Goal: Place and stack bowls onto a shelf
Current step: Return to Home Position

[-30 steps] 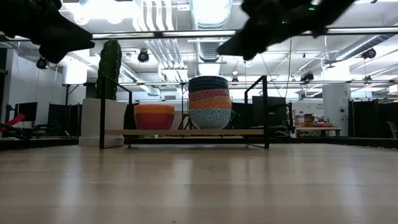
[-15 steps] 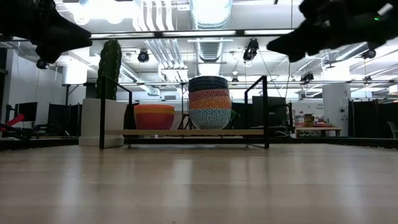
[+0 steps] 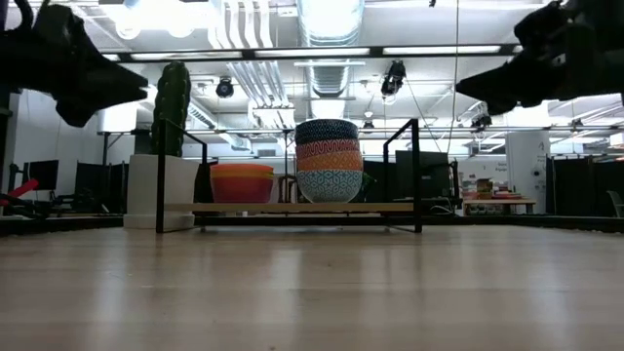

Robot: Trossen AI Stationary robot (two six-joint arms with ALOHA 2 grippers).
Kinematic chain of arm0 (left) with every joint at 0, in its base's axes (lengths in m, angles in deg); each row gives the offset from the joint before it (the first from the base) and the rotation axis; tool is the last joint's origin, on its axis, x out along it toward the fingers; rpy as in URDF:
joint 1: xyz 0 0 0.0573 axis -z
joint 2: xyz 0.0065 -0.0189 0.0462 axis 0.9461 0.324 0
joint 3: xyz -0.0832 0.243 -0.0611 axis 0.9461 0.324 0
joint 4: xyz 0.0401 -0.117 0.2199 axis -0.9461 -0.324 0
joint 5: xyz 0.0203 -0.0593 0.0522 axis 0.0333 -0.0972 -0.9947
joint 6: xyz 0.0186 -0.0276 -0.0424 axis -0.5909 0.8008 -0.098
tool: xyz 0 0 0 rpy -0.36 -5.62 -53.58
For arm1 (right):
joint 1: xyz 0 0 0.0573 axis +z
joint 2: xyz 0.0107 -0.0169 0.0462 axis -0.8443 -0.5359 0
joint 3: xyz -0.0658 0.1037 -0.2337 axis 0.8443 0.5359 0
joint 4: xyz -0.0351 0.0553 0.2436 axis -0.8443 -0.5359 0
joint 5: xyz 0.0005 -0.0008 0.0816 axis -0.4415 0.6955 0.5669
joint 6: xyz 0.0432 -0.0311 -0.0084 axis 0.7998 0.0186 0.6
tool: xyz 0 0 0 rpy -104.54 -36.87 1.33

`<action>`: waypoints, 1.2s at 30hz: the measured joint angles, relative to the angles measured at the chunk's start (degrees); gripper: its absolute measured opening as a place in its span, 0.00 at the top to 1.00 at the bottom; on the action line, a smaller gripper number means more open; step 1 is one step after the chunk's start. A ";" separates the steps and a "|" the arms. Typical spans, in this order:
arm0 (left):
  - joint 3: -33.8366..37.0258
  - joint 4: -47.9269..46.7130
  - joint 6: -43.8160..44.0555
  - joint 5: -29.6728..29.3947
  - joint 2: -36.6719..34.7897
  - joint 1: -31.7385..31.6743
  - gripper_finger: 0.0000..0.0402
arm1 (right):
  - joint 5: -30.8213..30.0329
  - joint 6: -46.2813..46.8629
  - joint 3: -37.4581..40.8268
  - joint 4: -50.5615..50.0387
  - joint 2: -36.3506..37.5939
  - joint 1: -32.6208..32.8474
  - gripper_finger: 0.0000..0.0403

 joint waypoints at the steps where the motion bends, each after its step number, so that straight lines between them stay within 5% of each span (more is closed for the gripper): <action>1: 0.01 -0.11 -0.24 -1.06 -0.11 -0.46 0.70 | 0.01 -0.01 0.48 0.00 0.92 0.02 0.87; 5: 0.01 0.14 -2.14 -2.43 -0.13 -2.91 0.73 | 0.54 1.21 2.01 0.05 4.28 0.02 0.87; 17: 3.97 3.52 -2.61 8.61 1.01 -4.36 0.81 | 1.62 2.35 3.20 0.04 12.17 0.02 0.87; 24: 5.27 7.61 -3.26 7.86 1.10 -4.36 0.81 | 7.96 7.24 3.20 -0.32 15.85 0.04 0.87; 30: 5.39 7.55 -2.92 0.17 2.00 -4.39 0.81 | 9.10 5.35 3.28 -3.69 18.02 0.04 0.87; 36: 5.39 7.62 -2.80 -0.55 3.10 -4.39 0.81 | 9.12 2.52 3.83 -5.92 18.50 0.04 0.87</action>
